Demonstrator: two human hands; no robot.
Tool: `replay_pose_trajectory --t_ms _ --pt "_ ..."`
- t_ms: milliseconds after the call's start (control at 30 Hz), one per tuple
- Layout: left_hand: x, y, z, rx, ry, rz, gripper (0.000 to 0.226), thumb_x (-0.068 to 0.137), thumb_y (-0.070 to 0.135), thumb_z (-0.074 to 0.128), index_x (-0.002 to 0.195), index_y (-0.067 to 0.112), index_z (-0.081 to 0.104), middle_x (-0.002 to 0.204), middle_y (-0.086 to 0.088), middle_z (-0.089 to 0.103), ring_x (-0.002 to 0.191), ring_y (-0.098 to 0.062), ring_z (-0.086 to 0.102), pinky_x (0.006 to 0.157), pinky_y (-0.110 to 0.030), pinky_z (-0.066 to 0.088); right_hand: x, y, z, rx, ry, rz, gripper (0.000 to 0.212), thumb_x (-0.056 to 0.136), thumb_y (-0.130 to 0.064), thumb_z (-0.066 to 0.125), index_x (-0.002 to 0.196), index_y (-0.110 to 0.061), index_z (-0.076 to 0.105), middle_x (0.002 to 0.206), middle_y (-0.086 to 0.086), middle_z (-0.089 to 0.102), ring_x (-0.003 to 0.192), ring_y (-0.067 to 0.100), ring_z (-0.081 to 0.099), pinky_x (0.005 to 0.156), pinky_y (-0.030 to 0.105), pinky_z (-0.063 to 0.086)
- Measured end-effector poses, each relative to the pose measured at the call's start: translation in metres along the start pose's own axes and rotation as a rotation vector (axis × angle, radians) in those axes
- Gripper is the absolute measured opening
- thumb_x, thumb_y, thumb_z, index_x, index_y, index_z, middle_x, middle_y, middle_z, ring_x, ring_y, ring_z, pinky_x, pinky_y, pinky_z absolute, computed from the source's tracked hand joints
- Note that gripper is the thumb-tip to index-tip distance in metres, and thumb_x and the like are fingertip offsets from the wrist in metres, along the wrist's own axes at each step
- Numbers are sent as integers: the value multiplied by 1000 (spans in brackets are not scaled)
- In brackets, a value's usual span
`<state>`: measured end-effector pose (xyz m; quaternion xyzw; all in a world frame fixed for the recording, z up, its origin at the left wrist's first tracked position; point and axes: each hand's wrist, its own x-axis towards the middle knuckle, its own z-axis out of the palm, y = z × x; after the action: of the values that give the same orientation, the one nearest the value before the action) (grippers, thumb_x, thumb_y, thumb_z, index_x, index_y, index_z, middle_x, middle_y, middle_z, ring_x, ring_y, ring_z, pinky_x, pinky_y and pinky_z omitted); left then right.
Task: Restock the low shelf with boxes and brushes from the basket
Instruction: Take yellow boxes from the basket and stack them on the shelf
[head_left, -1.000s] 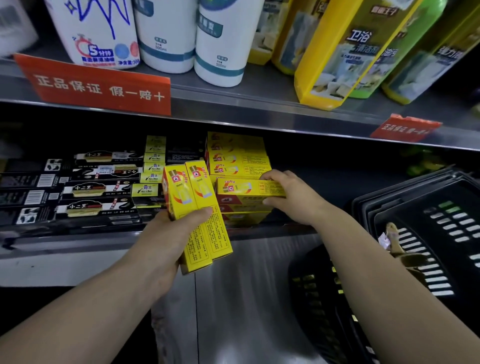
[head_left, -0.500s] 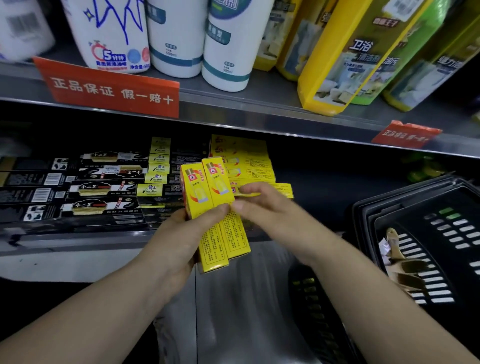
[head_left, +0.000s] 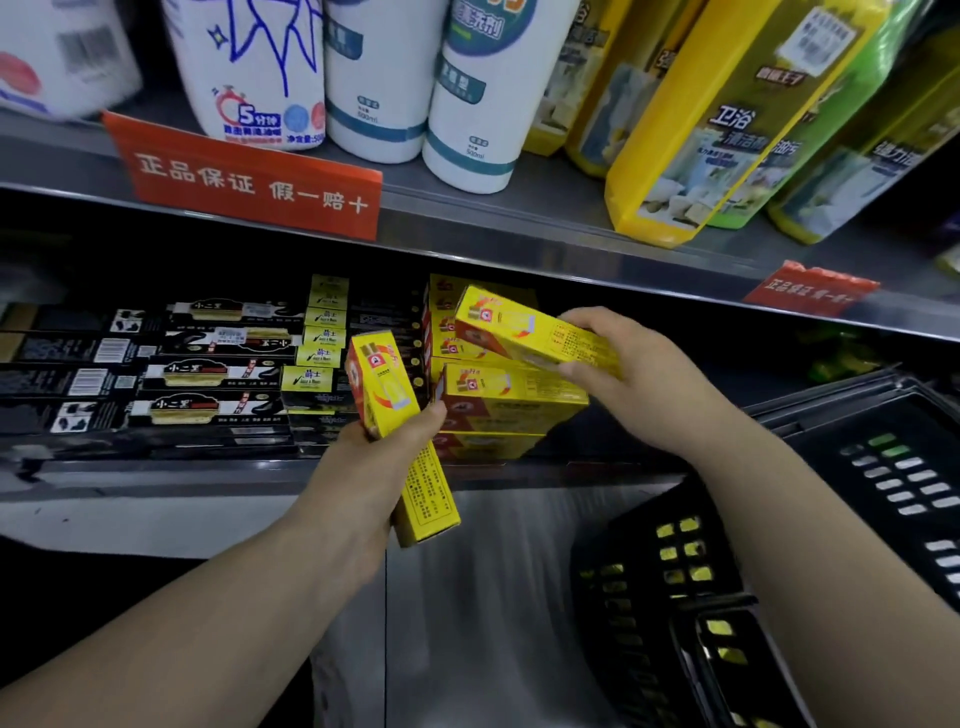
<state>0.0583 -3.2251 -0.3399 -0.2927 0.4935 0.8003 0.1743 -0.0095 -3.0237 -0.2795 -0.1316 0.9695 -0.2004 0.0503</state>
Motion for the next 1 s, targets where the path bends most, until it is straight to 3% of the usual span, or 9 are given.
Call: replay_pose_trajectory --t_ms 100,200,333,500,533,633,700,800,1000 --pt "1 0 2 -39 19 -38 36 81 27 69 113 15 57 98 -4 64 80 -15 60 57 -30 45 21 15 3 -90 -66 1 44 95 -26 53 138 -29 42 129 2 49 119 24 44 100 38 39" --pt "4 -1 3 -59 24 -61 39 82 28 68 116 15 55 98 -6 65 83 -17 62 56 -30 44 40 27 10 -83 -146 77 45 97 -29 49 140 -34 38 133 9 41 123 29 40 104 45 37" --pt "7 -4 4 -41 22 -72 36 81 30 69 112 17 57 99 -6 67 88 -18 64 57 -29 44 56 37 23 -19 -270 113 45 98 -30 46 141 -37 35 125 6 36 122 27 40 101 33 38" --pt "9 -4 7 -19 23 -77 34 81 31 69 110 19 58 97 -5 68 88 -18 64 57 -29 44 61 40 38 46 -414 140 42 98 -40 40 139 -38 35 136 8 30 129 26 34 103 27 29" --pt "10 -4 7 -18 20 -74 34 80 31 69 110 20 58 98 -5 68 89 -18 64 58 -29 44 61 40 38 86 -418 151 45 95 -49 40 139 -40 35 138 7 30 131 26 32 105 29 29" --pt "11 -4 7 0 6 -42 34 79 34 69 109 22 59 96 -1 68 86 -14 62 58 -28 43 57 43 31 58 -458 152 83 65 -75 55 139 -48 27 146 3 23 136 23 25 112 38 28" --pt "11 -4 6 13 0 -24 34 78 36 69 108 24 60 94 3 67 87 -12 61 61 -28 43 53 46 31 1 -482 123 92 64 -60 74 139 -49 22 144 0 23 134 22 24 111 38 29" --pt "12 -5 6 35 -7 -4 37 77 40 69 110 27 60 98 4 67 92 -13 61 69 -29 44 51 50 37 56 -419 105 81 73 -32 79 137 -44 29 131 2 31 126 23 34 99 28 33" --pt "12 -4 5 41 12 -4 36 76 39 70 109 25 60 100 2 68 98 -18 61 89 -36 45 47 41 33 -15 -387 119 78 75 -38 76 138 -41 31 135 4 33 130 24 29 102 31 28"
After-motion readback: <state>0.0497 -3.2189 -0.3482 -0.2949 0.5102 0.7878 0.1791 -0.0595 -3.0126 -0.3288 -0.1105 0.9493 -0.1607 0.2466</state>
